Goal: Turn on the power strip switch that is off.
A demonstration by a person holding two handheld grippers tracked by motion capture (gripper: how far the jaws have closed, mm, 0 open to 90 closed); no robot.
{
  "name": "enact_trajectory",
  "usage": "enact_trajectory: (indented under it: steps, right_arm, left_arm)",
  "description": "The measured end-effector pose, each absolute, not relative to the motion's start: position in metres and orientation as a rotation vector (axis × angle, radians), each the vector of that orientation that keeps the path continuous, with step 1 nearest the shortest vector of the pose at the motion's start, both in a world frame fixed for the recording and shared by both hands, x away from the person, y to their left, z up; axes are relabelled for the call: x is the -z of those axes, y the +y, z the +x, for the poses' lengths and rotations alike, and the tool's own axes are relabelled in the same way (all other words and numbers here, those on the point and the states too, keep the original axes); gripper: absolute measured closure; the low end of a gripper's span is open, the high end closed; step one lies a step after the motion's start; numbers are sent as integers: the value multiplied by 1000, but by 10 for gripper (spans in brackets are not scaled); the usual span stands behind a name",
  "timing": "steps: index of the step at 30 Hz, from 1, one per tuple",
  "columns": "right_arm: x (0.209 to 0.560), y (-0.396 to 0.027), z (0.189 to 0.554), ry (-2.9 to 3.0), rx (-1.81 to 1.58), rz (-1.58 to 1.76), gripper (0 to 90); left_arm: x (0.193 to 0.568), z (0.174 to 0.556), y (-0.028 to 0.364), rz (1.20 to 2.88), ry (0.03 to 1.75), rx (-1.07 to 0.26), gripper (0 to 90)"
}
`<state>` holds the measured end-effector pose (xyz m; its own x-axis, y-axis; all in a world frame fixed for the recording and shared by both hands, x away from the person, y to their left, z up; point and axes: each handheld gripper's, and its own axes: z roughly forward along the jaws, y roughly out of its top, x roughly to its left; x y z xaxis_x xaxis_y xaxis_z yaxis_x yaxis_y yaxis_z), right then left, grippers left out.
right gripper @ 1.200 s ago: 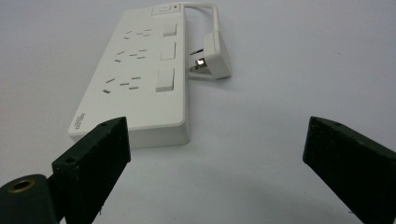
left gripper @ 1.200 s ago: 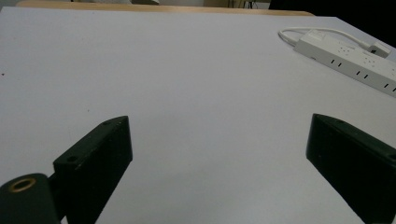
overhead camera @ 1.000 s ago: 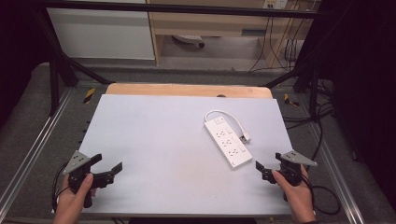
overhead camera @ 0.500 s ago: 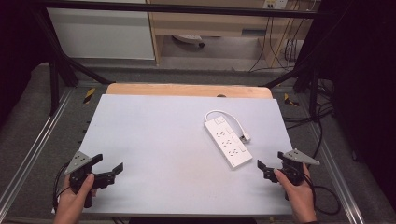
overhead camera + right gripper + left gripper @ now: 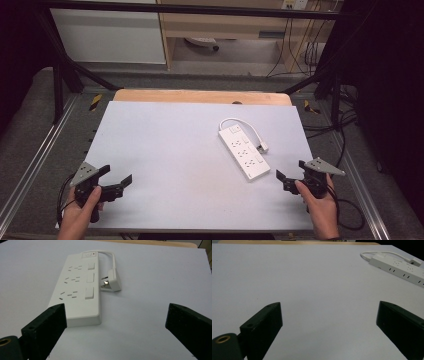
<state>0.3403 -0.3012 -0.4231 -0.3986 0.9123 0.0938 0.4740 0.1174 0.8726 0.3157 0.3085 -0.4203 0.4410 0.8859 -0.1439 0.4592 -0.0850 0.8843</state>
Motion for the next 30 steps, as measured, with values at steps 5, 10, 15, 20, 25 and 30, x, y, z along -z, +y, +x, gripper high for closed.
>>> enact_trajectory:
  steps: [5,10,15,20,25,30]
  right_arm:
    - [422,-301,340,1927,-1232,1338,38]
    - [420,-300,339,1925,-1243,1332,39]
    - [415,-301,337,1897,-1255,1331,40]
    - [413,-302,336,1885,-1272,1329,37]
    - [409,-298,337,1883,-1281,1323,32]
    - [404,-294,340,1898,-1277,1294,31]
  left_arm:
    - [421,316,308,1717,1169,-546,66]
    - [421,316,308,1715,1169,-540,66]
    - [421,316,308,1716,1170,-540,66]
    - [421,316,308,1717,1171,-541,66]
    - [422,316,308,1724,1172,-545,66]
    - [422,316,308,1726,1175,-546,66]
